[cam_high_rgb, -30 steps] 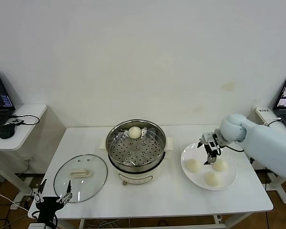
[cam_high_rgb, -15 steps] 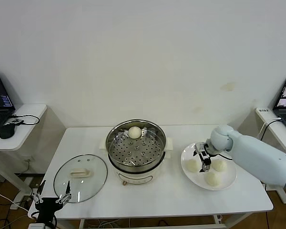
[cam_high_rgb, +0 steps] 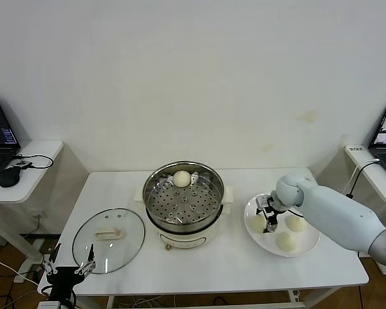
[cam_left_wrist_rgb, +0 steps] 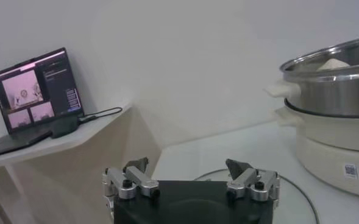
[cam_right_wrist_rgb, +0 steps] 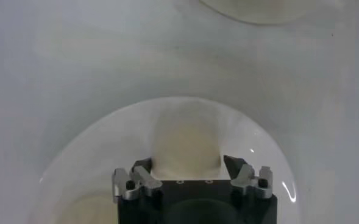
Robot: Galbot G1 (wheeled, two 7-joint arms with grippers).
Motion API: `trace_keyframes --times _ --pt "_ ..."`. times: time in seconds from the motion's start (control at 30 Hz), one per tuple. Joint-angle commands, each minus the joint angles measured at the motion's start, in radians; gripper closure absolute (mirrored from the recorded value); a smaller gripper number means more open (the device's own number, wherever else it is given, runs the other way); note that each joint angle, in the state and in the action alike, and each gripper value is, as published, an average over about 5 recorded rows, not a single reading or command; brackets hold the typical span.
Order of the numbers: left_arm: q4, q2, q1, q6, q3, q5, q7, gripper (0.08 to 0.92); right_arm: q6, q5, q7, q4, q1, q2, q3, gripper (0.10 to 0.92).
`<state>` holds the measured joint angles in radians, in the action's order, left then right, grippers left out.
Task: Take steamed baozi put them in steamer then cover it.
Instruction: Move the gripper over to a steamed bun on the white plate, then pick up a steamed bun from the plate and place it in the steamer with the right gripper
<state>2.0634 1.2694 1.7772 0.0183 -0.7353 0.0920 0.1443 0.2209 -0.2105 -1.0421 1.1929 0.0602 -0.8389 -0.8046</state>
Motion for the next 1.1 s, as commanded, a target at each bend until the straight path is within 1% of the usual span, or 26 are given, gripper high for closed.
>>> trace_keyframes --times 0.03,0.23,0.4,0.53,0.7,0.8,0.97,1.1 --pt "0.002 0.0 0.0 0.0 0.002 0.0 0.0 0.177 -0.003 -0.003 -0.002 -0.005 0.002 -0.009 0.003 0.379" --pt "0.006 -0.001 -0.002 0.001 0.006 0.0 0.0 0.177 0.016 0.073 -0.041 0.084 -0.11 0.057 -0.039 0.38" --pt "0.012 -0.001 -0.01 0.002 0.014 0.001 0.0 0.177 0.05 0.203 -0.069 0.191 -0.33 0.137 -0.155 0.38" --pt "0.012 -0.002 -0.014 0.002 0.022 0.001 0.0 0.177 0.074 0.331 -0.071 0.248 -0.552 0.148 -0.276 0.377" --pt "0.018 -0.006 -0.017 0.003 0.024 0.004 0.0 0.177 0.113 0.469 -0.051 0.262 -0.788 0.056 -0.403 0.372" --pt "0.021 -0.011 -0.02 0.003 0.023 0.009 0.001 0.177 0.152 0.543 -0.018 0.256 -0.839 -0.019 -0.44 0.372" --pt "0.023 -0.009 -0.028 0.004 0.024 0.01 0.002 0.177 0.232 0.636 0.066 0.222 -0.768 -0.174 -0.432 0.366" --pt "0.021 -0.012 -0.029 0.003 0.02 0.01 0.002 0.177 0.297 0.683 0.118 0.15 -0.676 -0.304 -0.415 0.364"
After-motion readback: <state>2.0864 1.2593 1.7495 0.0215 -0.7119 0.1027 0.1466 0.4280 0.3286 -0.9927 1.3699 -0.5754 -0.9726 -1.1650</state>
